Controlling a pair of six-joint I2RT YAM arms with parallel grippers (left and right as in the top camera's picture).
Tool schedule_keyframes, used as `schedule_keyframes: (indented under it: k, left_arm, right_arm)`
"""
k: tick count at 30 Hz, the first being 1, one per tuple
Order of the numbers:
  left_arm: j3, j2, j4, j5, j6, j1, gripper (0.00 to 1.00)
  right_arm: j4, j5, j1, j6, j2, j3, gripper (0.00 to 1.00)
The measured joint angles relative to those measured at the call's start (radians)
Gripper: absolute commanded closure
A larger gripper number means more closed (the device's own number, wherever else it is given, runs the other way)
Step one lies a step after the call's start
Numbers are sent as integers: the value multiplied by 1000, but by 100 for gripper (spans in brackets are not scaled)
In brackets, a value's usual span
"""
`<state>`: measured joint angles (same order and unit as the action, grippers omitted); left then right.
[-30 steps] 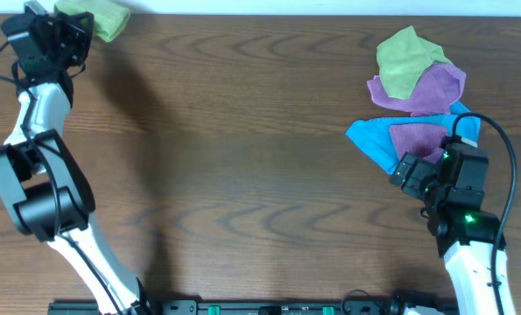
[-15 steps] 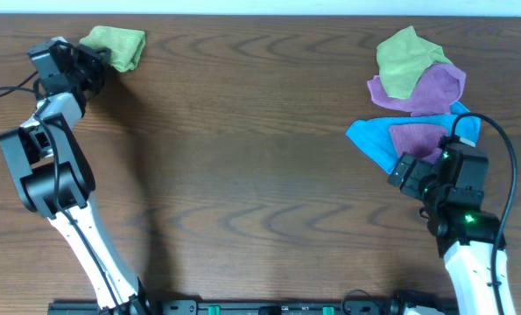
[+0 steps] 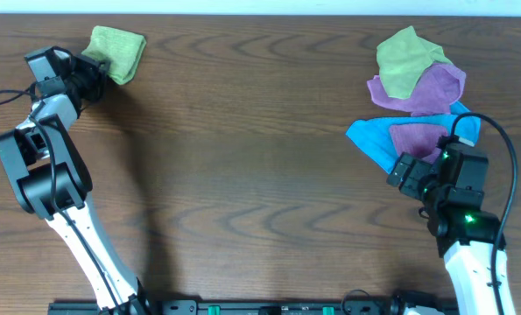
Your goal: Fold the cloth
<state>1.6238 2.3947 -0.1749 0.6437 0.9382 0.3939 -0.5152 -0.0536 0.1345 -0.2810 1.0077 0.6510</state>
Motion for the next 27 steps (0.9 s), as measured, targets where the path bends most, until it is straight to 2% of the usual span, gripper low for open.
schedule_keyframes:
  k: [6,7,9,11,13,16,21,27]
  left_arm:
    - [0,0,42,0,-13,9,94]
    - [0,0,48,0,-16,11,87]
    - [0,0,53,1,-27,18,45]
    - [0,0,54,10,-28,23,29]
    - [14,-2,58,28,-33,27,20]
    - [26,-3,78,48,-34,32,15]
    - [34,-8,132,87,-43,43,15]
    - [39,-41,304,116,-130,58,16]
  right_arm:
    - [0,2,0,0,0,0,1]
    - [0,2,0,0,0,0,1]
    - [0,2,0,0,0,0,1]
    - [0,2,0,0,0,0,1]
    - [0,2,0,0,0,0,1]
    - [0,2,0,0,0,0,1]
    - [0,2,0,0,0,0,1]
    - [0,2,0,0,0,0,1]
